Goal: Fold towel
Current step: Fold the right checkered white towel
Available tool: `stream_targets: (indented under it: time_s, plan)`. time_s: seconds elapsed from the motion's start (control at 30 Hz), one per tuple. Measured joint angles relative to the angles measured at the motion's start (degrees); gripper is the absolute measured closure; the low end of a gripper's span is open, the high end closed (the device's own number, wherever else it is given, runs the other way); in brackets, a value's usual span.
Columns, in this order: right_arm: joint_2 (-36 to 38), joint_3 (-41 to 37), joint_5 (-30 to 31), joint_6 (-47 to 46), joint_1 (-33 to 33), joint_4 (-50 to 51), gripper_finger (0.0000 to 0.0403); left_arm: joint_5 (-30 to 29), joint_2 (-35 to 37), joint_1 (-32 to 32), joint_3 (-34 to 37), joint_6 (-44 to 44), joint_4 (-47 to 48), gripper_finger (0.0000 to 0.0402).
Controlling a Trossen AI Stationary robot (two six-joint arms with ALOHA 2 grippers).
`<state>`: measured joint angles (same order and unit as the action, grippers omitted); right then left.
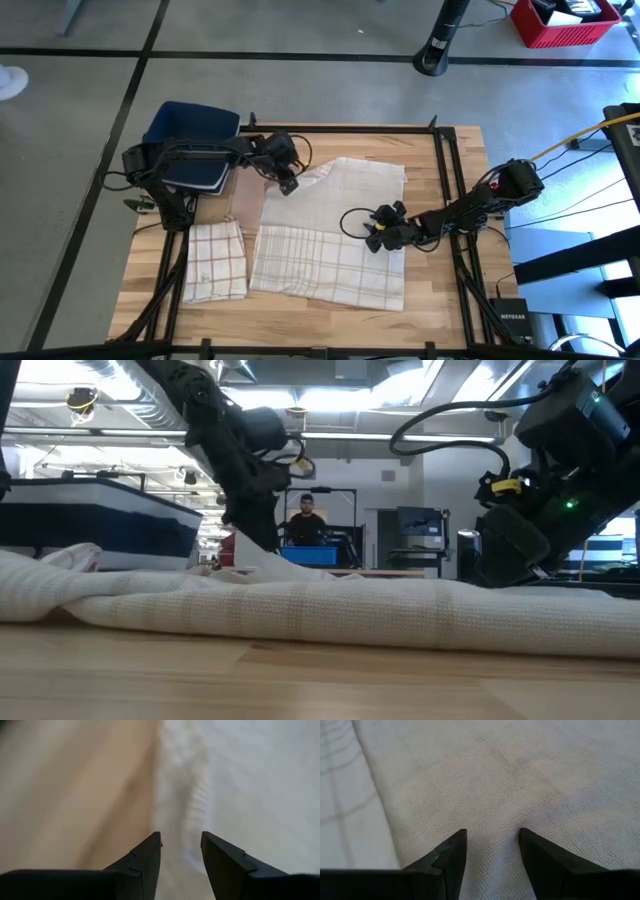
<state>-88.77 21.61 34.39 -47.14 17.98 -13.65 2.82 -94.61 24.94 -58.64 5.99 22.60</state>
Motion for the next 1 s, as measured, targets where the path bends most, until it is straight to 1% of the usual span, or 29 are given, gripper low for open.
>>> stream_targets:
  time_s: [0.07, 0.13, 0.27, 0.5, 0.67, 0.73, 0.83, 0.87, 0.93, 1.0]
  plan:
    - [0.0, 0.0, -0.1, 0.9, 0.0, 0.0, 0.0221, 4.4, 0.0, 0.4, 0.1, 1.4, 1.0, 0.0269]
    - [0.0, 0.0, -0.1, 1.2, 0.0, 0.0, 0.0221, 5.6, 0.0, 0.5, 0.1, 2.0, 1.3, 0.0269]
    - [0.0, 0.0, -0.1, 1.2, 0.0, 0.0, 0.0221, 5.6, -0.8, 0.6, 0.1, 2.5, 1.3, 0.0269]
    - [0.0, 0.0, -0.4, 1.2, 0.0, 0.0, 0.0221, 4.7, -4.3, 0.5, 0.1, 1.5, 1.3, 0.0269]
    - [0.0, 0.0, -0.5, 1.2, 0.0, 0.0, 0.0221, 4.7, -3.7, 0.6, 0.1, 1.0, 2.0, 0.0269]
    - [0.0, 0.0, -0.5, 1.2, 0.0, 0.0, 0.0221, 3.7, -3.5, 0.7, -0.4, 0.4, 2.3, 0.0269]
    - [0.0, 0.0, -0.5, 1.2, 0.0, 0.0, 0.0221, 0.1, -3.5, 0.7, -0.6, -0.1, 1.9, 0.0269]
    - [0.0, 0.0, -0.5, 1.2, 0.0, 0.0, 0.0221, 0.0, -3.7, 0.7, -0.6, -0.4, 1.9, 0.0269]
    - [0.0, 0.0, -0.5, 1.2, 0.0, 0.0, 0.0221, 0.7, -4.3, 0.7, -0.7, -0.6, 2.4, 0.0269]
    - [0.0, 0.0, -0.5, 1.2, 0.0, 0.0, 0.0221, 3.4, -5.0, 0.6, 0.0, -0.2, 2.9, 0.0269]
